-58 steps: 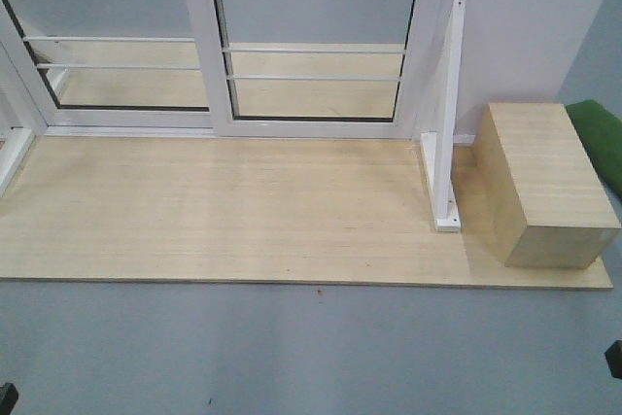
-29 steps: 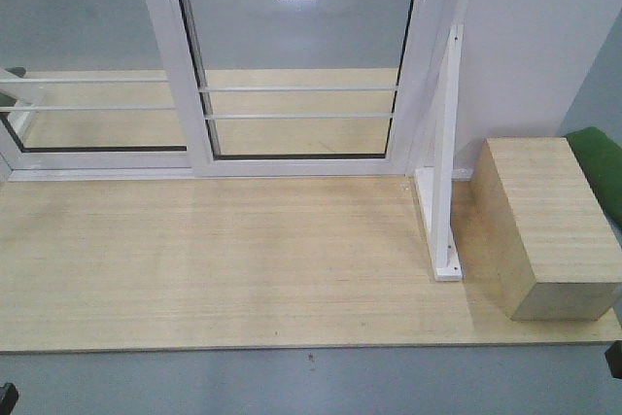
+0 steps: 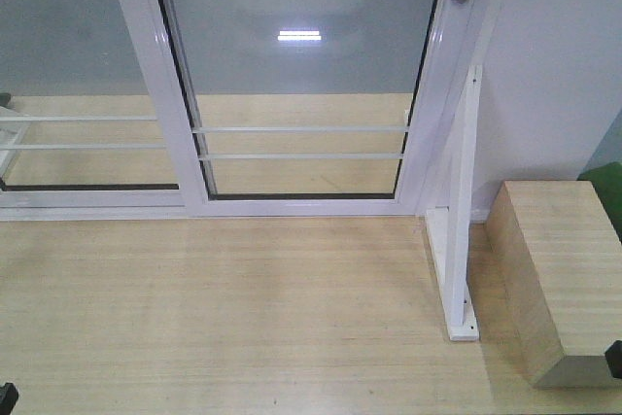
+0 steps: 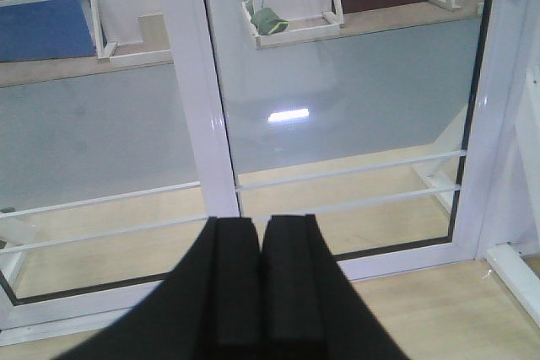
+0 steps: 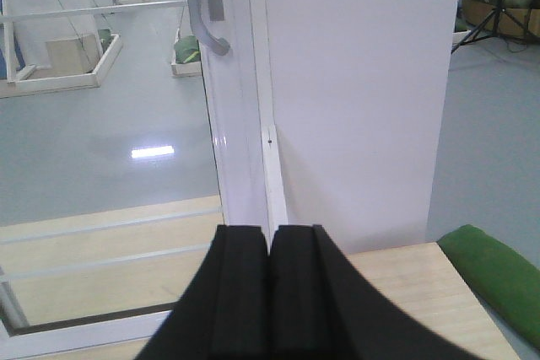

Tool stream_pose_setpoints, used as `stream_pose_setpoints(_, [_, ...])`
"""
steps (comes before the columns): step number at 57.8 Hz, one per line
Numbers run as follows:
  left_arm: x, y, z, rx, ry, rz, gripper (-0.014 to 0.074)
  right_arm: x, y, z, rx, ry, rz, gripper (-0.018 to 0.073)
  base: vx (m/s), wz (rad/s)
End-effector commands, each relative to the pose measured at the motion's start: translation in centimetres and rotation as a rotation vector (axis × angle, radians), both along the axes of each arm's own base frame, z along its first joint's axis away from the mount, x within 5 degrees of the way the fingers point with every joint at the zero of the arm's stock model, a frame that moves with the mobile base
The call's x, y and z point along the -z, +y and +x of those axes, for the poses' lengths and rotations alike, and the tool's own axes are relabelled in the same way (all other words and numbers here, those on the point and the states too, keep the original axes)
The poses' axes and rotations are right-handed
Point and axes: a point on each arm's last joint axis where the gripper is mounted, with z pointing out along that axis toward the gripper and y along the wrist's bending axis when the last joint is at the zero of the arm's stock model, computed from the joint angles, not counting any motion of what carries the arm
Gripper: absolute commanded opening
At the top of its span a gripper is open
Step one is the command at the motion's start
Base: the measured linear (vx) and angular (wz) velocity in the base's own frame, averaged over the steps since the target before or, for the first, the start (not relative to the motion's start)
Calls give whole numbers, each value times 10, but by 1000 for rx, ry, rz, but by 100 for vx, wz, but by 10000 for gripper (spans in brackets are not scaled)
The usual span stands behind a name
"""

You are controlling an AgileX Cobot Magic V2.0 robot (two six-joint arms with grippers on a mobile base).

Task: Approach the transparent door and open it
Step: 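Approach the door and stop facing its silver handle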

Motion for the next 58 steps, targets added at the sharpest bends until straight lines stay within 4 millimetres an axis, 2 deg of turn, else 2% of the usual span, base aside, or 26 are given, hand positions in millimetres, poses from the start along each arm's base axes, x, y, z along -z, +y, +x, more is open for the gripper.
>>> stream_pose_setpoints(1, [0,1,1,-13,-64,-23,-6,-4,0,0,-5,-79,-21,-8,33,2])
stream_pose_setpoints(58, [0,1,1,-13,-64,-23,-6,-4,0,0,-5,-80,-21,-8,28,1])
